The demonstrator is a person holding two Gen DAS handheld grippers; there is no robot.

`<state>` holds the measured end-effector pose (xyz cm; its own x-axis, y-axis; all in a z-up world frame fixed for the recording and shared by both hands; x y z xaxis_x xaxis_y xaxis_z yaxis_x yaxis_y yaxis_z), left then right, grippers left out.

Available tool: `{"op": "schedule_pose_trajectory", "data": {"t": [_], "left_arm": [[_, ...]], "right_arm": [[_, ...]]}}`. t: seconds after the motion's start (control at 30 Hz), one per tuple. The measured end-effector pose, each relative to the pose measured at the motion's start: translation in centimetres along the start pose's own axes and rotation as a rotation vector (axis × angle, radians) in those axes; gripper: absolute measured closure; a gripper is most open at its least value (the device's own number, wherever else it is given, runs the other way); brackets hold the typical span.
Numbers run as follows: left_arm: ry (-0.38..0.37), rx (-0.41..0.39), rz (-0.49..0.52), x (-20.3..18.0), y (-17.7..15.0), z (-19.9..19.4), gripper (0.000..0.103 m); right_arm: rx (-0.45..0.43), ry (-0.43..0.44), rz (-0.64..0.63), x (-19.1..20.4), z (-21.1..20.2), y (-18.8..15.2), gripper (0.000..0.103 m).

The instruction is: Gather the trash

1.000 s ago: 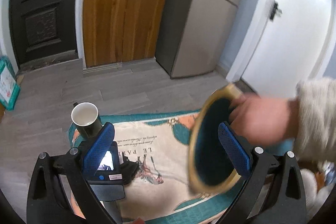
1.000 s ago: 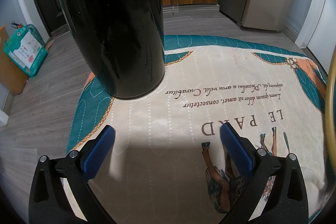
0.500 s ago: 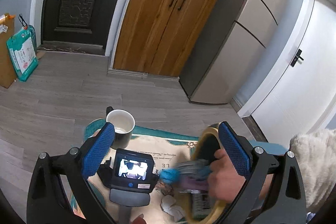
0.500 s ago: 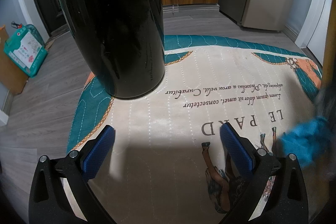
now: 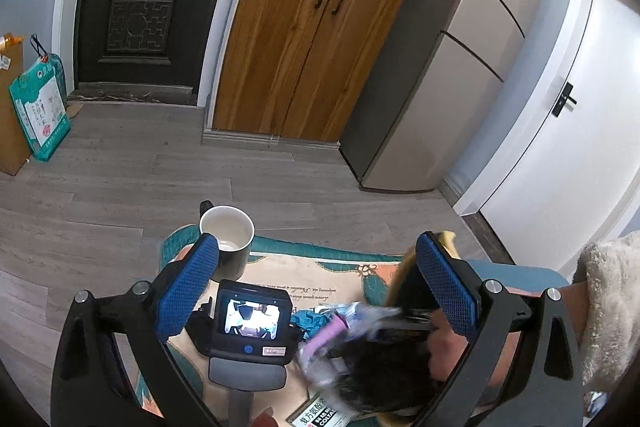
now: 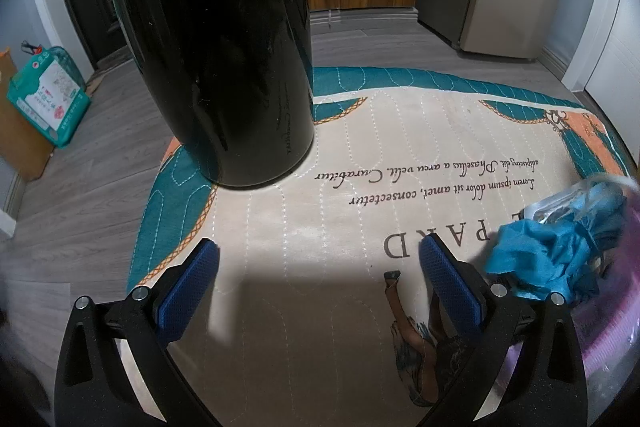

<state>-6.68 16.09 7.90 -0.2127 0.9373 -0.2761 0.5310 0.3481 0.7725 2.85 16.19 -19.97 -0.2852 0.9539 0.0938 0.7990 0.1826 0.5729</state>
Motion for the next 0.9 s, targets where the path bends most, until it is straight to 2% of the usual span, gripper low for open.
{"op": "schedule_pose_trajectory", "data": {"t": [0.2,0.47,0.9], "left_arm": [[0.000,0.018,-0.017,0.4,-0.1,0.3,0.006],[-0.002,0.039,0.019,-0.5,-0.6,0.8,0.006],[0.047,0.094,0.079,-2.1,-1.4,3.4,0.006]], "right_arm": [[0.000,0.001,0.000,0.0,0.0,0.0,0.004],[0.000,0.000,0.000,0.2,-0.2,0.0,0.004],[0.000,0.001,0.000,0.2,-0.1,0.0,0.004]]}}
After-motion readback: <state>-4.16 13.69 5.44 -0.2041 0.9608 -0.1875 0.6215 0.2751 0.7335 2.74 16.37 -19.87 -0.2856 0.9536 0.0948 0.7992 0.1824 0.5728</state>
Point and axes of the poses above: each gripper's, at about its wrist camera, not at the fingertips, and z roughly the way its jaws point, x to its left, y to its top, the point moved 1 cm from there along z, roughly the way its jaws point, and after that the axes turned 3 degrees about y, right-handed, at the moved point
